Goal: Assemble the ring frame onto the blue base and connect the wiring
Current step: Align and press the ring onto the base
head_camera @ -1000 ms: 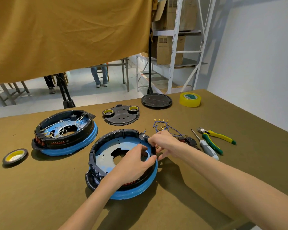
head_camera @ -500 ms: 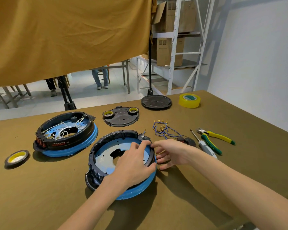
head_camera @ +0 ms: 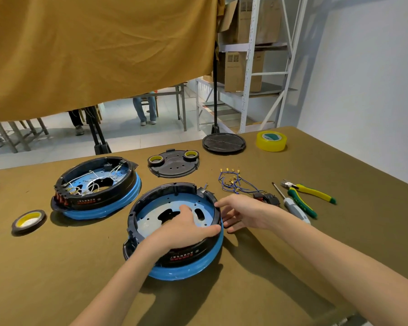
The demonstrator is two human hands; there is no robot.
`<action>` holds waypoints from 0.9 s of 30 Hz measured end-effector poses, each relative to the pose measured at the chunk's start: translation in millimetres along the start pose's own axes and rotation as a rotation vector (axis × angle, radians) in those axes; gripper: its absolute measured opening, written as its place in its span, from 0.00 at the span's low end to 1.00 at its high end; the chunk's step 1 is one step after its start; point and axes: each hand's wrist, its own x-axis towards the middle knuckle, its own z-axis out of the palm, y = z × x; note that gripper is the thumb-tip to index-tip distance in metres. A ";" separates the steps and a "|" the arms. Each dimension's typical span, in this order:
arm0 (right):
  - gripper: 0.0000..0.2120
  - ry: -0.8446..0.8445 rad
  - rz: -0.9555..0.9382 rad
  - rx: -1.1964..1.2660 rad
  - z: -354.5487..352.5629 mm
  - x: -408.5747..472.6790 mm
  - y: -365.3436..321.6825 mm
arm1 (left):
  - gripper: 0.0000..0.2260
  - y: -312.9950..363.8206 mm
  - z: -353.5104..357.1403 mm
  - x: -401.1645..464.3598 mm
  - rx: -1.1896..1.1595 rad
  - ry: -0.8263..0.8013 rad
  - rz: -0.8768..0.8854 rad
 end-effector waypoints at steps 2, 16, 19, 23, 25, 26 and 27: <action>0.17 -0.028 -0.027 -0.021 -4.6 4.2 -6.6 | 0.55 2.4 -7.2 4.2 -0.112 -0.038 -0.046; 0.11 0.062 -0.226 -0.149 1.6 22.5 -36.2 | 0.23 -16.4 -5.7 -5.9 0.194 0.291 0.380; 0.11 0.086 -0.227 -0.148 5.7 21.2 -37.1 | 0.29 -18.2 -5.1 0.2 0.319 0.128 0.362; 0.13 0.165 -0.255 -0.106 11.4 22.6 -27.1 | 0.31 -23.6 -1.9 6.1 0.327 0.115 0.304; 0.12 0.199 -0.277 -0.071 13.2 23.9 -21.3 | 0.32 -24.4 -1.2 6.2 0.335 0.110 0.297; 0.12 0.208 -0.283 -0.052 13.6 23.4 -19.9 | 0.32 -24.2 -1.3 6.2 0.338 0.105 0.295; 0.11 0.212 -0.287 -0.040 13.3 22.5 -19.2 | 0.33 -23.7 -1.4 6.1 0.345 0.100 0.292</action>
